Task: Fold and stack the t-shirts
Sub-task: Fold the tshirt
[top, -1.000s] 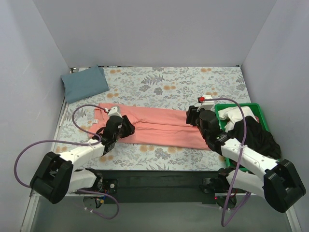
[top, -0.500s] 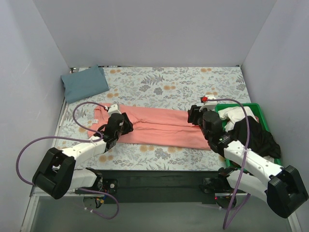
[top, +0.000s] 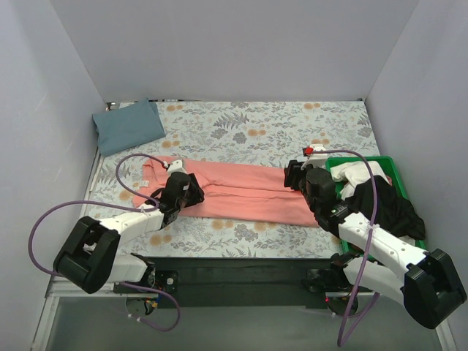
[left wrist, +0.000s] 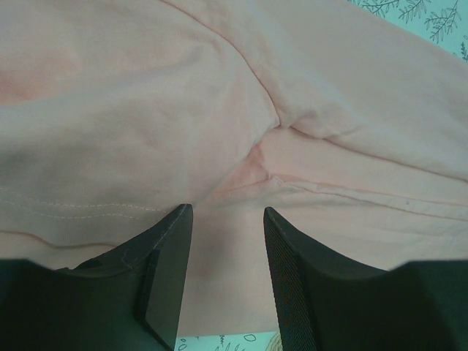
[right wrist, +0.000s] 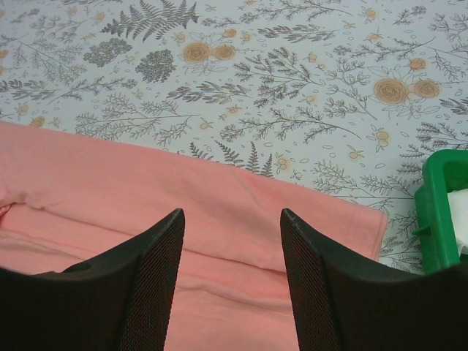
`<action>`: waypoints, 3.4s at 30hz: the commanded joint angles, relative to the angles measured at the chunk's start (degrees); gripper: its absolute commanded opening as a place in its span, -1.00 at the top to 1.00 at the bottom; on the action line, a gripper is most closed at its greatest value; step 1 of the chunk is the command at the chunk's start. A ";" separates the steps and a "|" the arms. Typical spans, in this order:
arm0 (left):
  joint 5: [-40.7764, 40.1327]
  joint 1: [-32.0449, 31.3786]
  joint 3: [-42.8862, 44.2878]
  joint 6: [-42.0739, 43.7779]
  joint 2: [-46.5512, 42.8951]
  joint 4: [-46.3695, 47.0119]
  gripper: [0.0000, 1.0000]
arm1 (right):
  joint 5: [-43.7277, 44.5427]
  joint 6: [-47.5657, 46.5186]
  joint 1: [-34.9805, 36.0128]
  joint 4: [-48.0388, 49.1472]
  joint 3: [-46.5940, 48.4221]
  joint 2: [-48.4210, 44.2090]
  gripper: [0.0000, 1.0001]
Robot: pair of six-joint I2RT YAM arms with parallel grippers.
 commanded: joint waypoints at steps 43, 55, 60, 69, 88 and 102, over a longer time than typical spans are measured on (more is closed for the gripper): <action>-13.19 -1.11 4.81 4.98 3.30 -1.85 0.31 | 0.71 -0.42 -0.62 1.26 -0.61 -0.63 -0.25; -14.42 -1.81 5.96 6.30 8.14 -0.53 0.51 | 0.54 -0.33 -0.53 1.26 -0.61 -0.81 -0.25; -14.42 -2.08 6.31 6.56 8.23 -0.87 0.84 | 0.54 -0.34 -0.62 1.26 -0.61 -0.54 -0.25; -12.23 -2.61 10.52 4.81 5.51 -10.87 1.00 | 0.45 -0.42 -0.62 1.26 -0.61 -0.72 -0.25; -1.07 -2.61 11.76 2.08 1.55 -20.30 1.00 | -0.60 -0.34 -0.71 0.91 -0.69 -0.89 -0.25; -12.27 1.96 6.75 -1.52 -12.33 -14.23 -0.36 | -1.57 -0.42 -0.79 0.47 2.20 -0.10 -0.26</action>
